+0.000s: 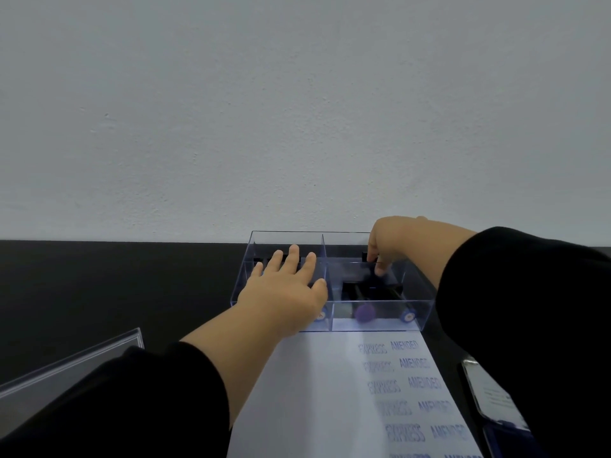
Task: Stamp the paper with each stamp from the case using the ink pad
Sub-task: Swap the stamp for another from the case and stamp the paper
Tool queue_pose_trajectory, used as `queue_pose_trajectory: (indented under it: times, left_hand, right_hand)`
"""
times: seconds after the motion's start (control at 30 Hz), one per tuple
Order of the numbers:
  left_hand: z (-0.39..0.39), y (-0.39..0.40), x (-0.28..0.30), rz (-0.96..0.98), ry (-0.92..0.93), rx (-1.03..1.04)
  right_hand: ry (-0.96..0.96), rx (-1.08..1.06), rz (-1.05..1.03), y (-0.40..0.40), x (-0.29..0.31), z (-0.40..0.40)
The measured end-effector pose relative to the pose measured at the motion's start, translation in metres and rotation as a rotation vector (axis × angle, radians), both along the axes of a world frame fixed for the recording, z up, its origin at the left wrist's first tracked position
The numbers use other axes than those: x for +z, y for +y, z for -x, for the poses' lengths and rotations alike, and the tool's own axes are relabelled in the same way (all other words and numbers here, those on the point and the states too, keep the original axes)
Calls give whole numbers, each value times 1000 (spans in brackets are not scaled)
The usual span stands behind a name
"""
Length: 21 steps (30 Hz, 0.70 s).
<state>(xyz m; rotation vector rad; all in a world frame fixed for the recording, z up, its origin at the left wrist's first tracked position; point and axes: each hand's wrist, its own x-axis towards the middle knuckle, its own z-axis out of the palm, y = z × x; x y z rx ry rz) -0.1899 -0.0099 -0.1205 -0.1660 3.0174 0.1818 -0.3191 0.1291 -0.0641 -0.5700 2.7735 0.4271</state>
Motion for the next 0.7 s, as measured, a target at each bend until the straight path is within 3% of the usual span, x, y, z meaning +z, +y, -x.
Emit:
queue_pose_trajectory:
  times: [0.33,0.47,0.63,0.7]
  left_hand:
    - [0,-2,-1,49,-17,-21]
    - [0,-1,1,29,-24,-3]
    - [-2,0,4,167,-64,-66]
    - [-2,0,6,92,-59,-29]
  right_hand:
    - [-69,46,-73,1,4,-4]
    - [-47,25,-13,4,-1,-2]
    - [116,-40,187,14,-7,1]
    - [158,-41,260,15,-4,-3]
